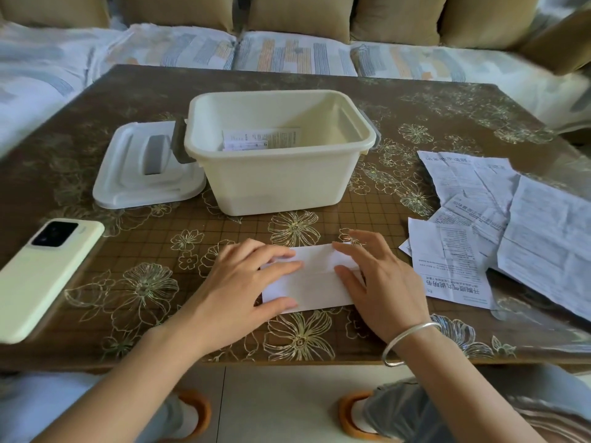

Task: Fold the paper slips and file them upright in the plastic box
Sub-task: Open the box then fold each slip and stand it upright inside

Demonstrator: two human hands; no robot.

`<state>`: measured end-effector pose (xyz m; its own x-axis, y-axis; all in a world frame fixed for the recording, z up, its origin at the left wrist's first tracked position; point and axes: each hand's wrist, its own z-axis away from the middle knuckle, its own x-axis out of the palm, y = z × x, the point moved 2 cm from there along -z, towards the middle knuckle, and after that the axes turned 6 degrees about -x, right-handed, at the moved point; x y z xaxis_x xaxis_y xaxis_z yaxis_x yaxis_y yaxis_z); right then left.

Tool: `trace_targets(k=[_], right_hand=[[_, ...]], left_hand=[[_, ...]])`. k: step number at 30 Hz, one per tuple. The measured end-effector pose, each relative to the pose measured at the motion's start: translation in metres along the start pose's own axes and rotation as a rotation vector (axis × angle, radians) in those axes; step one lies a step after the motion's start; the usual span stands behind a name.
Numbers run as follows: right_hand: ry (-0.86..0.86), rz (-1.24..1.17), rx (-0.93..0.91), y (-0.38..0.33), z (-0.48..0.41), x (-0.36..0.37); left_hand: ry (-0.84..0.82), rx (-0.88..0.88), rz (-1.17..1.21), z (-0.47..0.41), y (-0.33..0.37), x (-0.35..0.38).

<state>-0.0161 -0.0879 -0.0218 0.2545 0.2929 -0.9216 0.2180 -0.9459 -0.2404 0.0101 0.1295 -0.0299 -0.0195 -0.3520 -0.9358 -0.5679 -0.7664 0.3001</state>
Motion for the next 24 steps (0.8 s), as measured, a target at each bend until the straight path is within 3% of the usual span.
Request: trace_targets(k=[3, 6, 9, 15, 20, 24], right_hand=[[0.136, 0.013, 0.033, -0.006, 0.006, -0.011], [0.232, 0.032, -0.077, -0.023, 0.016, -0.017], [0.135, -0.073, -0.201, -0.031, 0.023, -0.008], [-0.010, -0.145, -0.273, -0.020, 0.006, -0.002], [0.064, 0.050, -0.592, -0.022, 0.001, -0.010], [0.119, 0.151, -0.659, -0.025, 0.006, -0.014]], left_hand=[[-0.017, 0.007, -0.001, -0.002, -0.001, 0.000], [-0.026, 0.007, -0.005, -0.003, -0.002, 0.001], [-0.019, 0.008, 0.021, -0.004, -0.002, 0.002], [-0.020, -0.023, 0.086, -0.006, -0.005, 0.002], [0.007, -0.071, 0.181, -0.007, -0.006, 0.003], [0.067, -0.144, 0.289, -0.009, -0.004, 0.002]])
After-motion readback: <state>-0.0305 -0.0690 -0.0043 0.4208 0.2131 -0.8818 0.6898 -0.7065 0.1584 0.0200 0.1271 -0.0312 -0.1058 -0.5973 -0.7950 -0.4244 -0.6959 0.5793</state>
